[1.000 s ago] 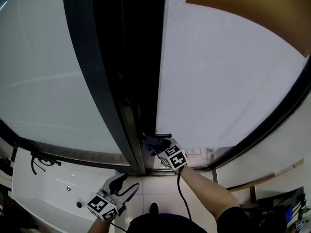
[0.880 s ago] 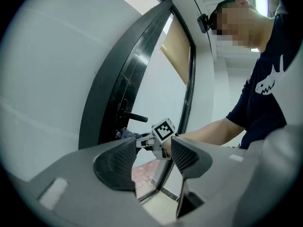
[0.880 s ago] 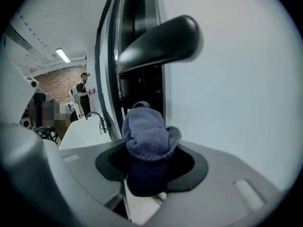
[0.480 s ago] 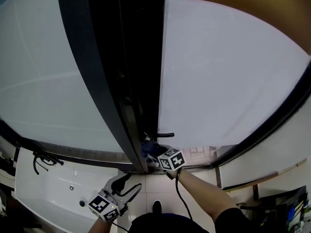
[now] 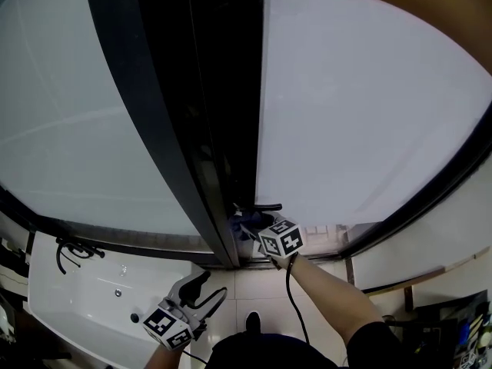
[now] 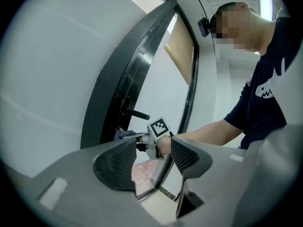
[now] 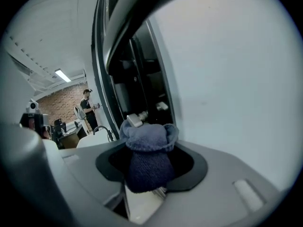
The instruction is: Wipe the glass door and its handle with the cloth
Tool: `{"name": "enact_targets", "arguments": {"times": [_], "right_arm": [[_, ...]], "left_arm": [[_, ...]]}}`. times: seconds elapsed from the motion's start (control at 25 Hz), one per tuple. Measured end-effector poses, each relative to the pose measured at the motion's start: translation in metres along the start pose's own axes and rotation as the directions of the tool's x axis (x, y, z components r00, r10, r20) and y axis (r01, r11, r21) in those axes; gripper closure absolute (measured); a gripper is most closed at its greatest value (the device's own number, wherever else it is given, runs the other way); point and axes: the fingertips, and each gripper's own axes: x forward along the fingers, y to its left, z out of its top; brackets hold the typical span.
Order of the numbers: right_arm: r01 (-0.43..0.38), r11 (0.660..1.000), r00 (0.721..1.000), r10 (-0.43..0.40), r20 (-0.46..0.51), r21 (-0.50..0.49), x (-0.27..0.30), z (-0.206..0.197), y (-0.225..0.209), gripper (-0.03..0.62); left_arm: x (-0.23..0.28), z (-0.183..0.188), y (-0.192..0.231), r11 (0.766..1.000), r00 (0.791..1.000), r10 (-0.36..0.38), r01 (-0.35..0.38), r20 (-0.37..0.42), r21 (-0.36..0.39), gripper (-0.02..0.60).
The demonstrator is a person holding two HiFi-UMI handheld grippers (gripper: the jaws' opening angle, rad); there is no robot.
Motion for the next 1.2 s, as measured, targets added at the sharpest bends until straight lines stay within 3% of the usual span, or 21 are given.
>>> {"name": "enact_targets", "arguments": {"times": [0.28, 0.44, 0.64, 0.8, 1.2], "right_arm": [[0.056, 0.998, 0.997, -0.058, 0.053, 0.036, -0.035, 0.01, -0.024, 0.407], [0.057, 0.997, 0.998, -0.059, 0.034, 0.043, -0.045, 0.004, -0.029, 0.407], [-0.004, 1.0, 0.998, 0.003, -0.058, -0.01, -0.021, -0.024, -0.002, 0.407], [-0.038, 0.999, 0.997, 0.037, -0.069, -0.014, 0.003, -0.021, 0.017, 0.407], [-0.004, 0.994, 0.998, -0.003, -0.06, -0.109, 0.003, 0.002, 0.007, 0.407]], "left_arm": [[0.012, 0.01, -0.007, 0.999, 0.999, -0.033, 0.032, 0.005, 0.015, 0.357], [0.016, 0.011, -0.012, 0.999, 0.999, -0.048, 0.048, 0.006, 0.02, 0.357], [0.014, 0.009, -0.012, 0.999, 0.999, -0.046, 0.046, 0.002, 0.017, 0.357], [0.008, 0.008, -0.008, 1.0, 1.0, -0.028, 0.028, 0.0, 0.014, 0.357], [-0.007, 0.008, 0.005, 1.0, 1.0, 0.017, -0.017, 0.011, 0.022, 0.357]]}}
